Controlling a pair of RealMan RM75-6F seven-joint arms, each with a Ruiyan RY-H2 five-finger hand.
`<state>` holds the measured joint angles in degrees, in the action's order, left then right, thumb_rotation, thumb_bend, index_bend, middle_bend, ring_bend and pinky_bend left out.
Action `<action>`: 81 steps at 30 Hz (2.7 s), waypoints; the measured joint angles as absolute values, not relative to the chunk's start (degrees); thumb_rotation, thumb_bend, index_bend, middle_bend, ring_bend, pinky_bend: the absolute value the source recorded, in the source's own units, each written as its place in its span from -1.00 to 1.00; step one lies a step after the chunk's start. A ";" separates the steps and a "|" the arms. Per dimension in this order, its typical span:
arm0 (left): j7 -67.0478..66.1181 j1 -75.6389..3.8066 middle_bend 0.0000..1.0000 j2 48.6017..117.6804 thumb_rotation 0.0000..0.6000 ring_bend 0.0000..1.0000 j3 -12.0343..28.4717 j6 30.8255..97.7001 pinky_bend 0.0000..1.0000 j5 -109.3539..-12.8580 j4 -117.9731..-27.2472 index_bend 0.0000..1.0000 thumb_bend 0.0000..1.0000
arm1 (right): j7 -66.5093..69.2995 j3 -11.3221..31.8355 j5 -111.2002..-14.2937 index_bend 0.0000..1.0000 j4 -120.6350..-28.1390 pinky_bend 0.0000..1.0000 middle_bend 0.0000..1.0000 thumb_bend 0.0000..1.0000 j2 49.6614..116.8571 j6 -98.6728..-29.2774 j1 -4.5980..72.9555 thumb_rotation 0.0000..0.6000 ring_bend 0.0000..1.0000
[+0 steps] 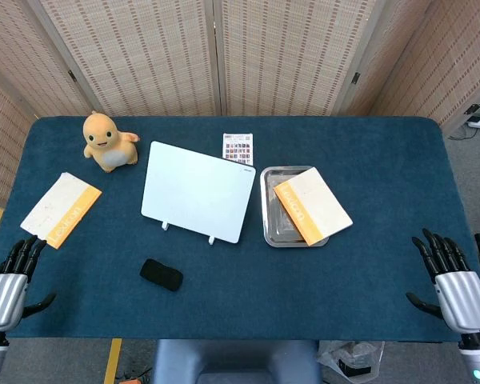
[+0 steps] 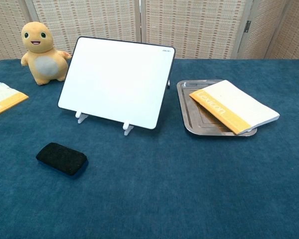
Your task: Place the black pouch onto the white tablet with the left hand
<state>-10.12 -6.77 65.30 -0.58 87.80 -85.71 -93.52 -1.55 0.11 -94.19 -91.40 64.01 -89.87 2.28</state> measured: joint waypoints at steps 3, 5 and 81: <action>-10.40 -6.60 -0.89 65.45 1.00 -0.87 -0.61 87.85 -0.31 -86.25 -93.36 -1.00 -0.60 | -1.83 0.21 -93.80 -1.00 -91.49 -0.85 -1.00 -0.70 64.01 -88.88 2.65 1.00 -1.00; -10.57 -6.56 -0.89 65.59 1.00 -0.88 -0.62 87.85 -0.31 -86.70 -93.37 -1.00 -0.60 | -2.00 0.06 -93.91 -1.00 -91.53 -0.85 -1.00 -0.70 63.95 -88.39 2.84 1.00 -1.00; -0.02 -39.50 1.00 79.91 1.00 1.00 -0.09 43.68 1.00 -81.55 -82.29 -0.26 -0.48 | 2.21 -0.42 -95.57 -1.00 -90.50 -0.80 -1.00 -0.70 62.75 -88.15 3.95 1.00 -1.00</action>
